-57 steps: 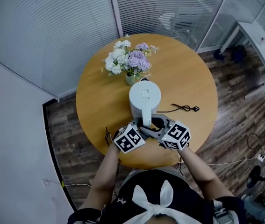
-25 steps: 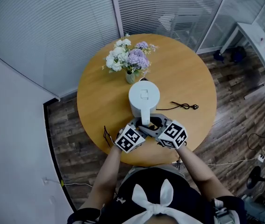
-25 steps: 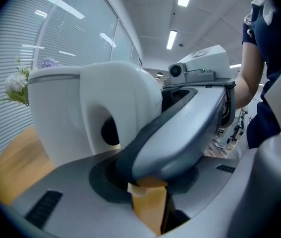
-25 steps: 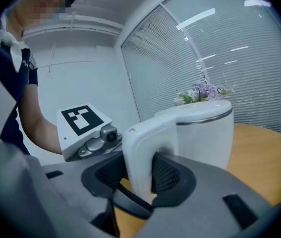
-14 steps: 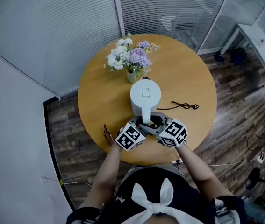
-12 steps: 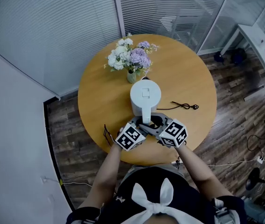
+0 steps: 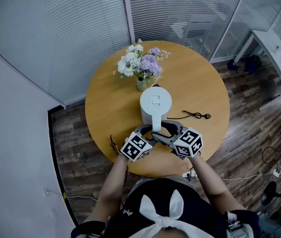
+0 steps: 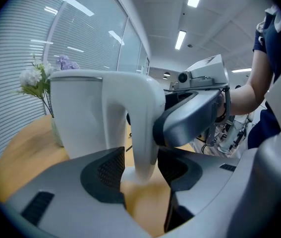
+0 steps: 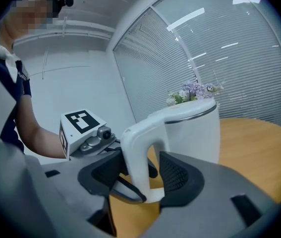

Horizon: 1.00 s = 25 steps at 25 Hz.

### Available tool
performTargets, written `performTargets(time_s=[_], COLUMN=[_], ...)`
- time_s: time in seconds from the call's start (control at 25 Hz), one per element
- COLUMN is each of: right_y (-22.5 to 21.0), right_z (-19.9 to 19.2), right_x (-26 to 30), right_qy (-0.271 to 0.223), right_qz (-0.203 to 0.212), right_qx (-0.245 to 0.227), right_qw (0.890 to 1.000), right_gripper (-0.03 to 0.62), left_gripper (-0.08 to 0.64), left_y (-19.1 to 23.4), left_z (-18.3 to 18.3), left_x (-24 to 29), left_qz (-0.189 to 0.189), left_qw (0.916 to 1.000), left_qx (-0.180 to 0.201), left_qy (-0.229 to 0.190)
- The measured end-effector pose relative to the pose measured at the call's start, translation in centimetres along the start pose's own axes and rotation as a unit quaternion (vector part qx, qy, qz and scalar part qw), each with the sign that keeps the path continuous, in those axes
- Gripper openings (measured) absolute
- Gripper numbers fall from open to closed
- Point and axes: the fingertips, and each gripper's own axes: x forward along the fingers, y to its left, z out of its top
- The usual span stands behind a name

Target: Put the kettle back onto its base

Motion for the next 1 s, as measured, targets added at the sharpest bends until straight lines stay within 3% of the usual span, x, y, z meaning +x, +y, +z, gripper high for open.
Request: performTargets(time_s=[0.4,0.6,0.76,0.84,1.0], right_y=[0.6,1.7,3.0,3.8,4.9], right_z=[2.7,4.8,6.3,7.2,8.8], right_x=[-3.2,-4.4,-4.7,-5.0,-5.7], right_qy=[-0.054,-0.079,-0.090,-0.101,-0.119], right_qz=[-0.046,-0.086,-0.095,-0.097,-0.113], right_qx=[0.001,-0.020,-0.035,-0.038,-0.048], right_qw=[0.997,0.993,0.991,0.989,0.985], right_gripper=[0.220,0.094,0.046,0.040,0.026], left_gripper=[0.209,0.205,0.140,0.078,0.043], left_y=[0.6,0.5,0.3,0.0,-0.2], left_z=[1.9,5.3,8.0,9.1,10.6], left_x=[-5.4,-8.3,-10.0,-10.8,-12.5], left_qz=[0.043,0.079,0.125,0.145,0.171], left_qw=[0.9987,0.9932,0.9828,0.9781,0.9712], left_qx=[0.004,0.001,0.004,0.014,0.014], left_qy=[-0.027,-0.086,-0.136,-0.149,-0.165])
